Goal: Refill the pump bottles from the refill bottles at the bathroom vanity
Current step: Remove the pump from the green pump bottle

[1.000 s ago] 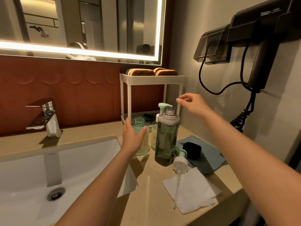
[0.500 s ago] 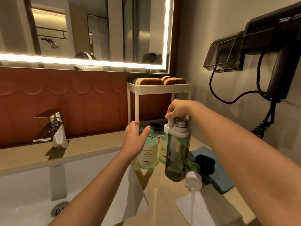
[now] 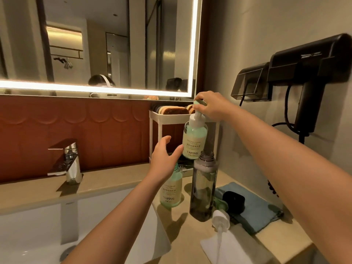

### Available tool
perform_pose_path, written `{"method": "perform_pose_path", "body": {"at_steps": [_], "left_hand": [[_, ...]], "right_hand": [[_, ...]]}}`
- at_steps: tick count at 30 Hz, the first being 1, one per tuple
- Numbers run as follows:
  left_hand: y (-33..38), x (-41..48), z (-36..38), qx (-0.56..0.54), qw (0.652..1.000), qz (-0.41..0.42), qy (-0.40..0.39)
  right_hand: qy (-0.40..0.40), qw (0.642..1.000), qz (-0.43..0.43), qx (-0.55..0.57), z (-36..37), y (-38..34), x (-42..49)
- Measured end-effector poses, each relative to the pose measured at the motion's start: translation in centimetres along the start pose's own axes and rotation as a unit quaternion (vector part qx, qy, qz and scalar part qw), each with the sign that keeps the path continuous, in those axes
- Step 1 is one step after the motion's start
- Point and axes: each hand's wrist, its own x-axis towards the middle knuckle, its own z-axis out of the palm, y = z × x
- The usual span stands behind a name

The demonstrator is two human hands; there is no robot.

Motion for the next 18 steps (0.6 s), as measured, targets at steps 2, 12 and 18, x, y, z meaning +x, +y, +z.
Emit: {"method": "perform_pose_path", "body": {"at_steps": [2, 12, 18], "left_hand": [[1.4, -0.2, -0.4, -0.01, 1.0, 0.02, 0.007], [4.2, -4.3, -3.4, -0.033, 0.997, 0.062, -0.01], [2.6, -8.5, -4.8, -0.07, 0.995, 0.015, -0.072]], "right_hand": [[0.024, 0.999, -0.013, 0.024, -1.5, -1.4, -0.6], [0.014, 0.991, -0.077, 0.109, -5.3, -8.1, -6.5], [-0.038, 0.988, -0.077, 0.127, -2.7, -9.2, -10.7]]}}
